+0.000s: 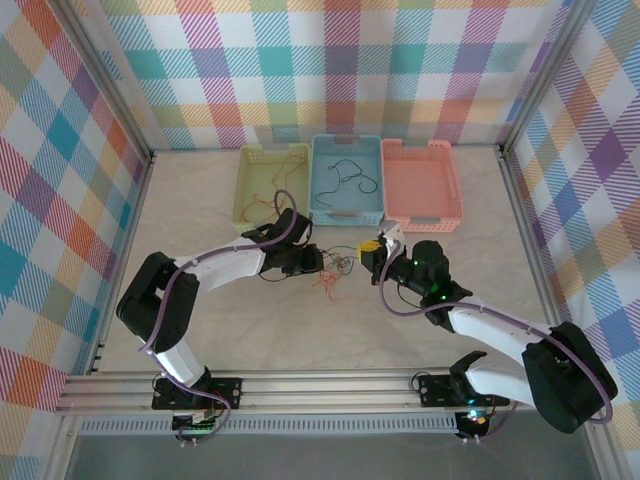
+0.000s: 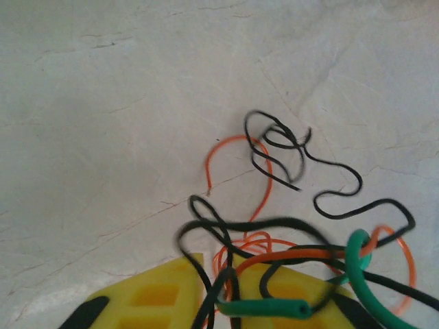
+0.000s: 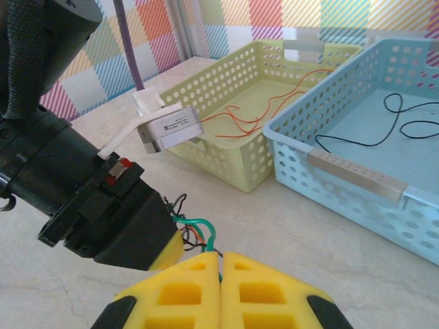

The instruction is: Untangle the cables

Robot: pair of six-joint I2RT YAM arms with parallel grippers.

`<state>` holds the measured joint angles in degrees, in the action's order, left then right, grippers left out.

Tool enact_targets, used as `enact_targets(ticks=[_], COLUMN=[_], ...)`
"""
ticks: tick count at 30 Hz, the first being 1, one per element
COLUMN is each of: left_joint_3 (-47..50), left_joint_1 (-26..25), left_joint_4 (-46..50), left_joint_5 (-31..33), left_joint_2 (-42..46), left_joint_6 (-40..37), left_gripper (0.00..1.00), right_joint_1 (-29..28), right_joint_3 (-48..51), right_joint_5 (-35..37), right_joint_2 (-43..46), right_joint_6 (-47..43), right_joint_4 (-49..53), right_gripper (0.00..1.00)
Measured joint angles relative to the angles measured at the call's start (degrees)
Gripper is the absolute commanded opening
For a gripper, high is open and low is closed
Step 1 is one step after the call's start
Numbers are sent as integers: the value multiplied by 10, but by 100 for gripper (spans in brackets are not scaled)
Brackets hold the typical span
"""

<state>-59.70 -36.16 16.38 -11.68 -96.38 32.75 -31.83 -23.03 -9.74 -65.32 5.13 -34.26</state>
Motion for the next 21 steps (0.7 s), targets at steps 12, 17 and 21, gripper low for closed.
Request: enact_targets(ticks=[12,17,21], left_joint_3=[0,9,18], left_joint_1=[6,11,23], left_joint_4=[0,0,0], left_joint_5=[12,15,19], left_joint_2=[0,11,35], left_joint_6=[7,10,13], left_gripper=[6,3,0], right_joint_1=[0,1,5], right_joint_3=[23,23,24], right_joint_5=[109,141,178], right_joint_2=[31,31,43], right_joint_6=[5,16,31], right_joint_4=[0,16,32], right_gripper=[0,0,0])
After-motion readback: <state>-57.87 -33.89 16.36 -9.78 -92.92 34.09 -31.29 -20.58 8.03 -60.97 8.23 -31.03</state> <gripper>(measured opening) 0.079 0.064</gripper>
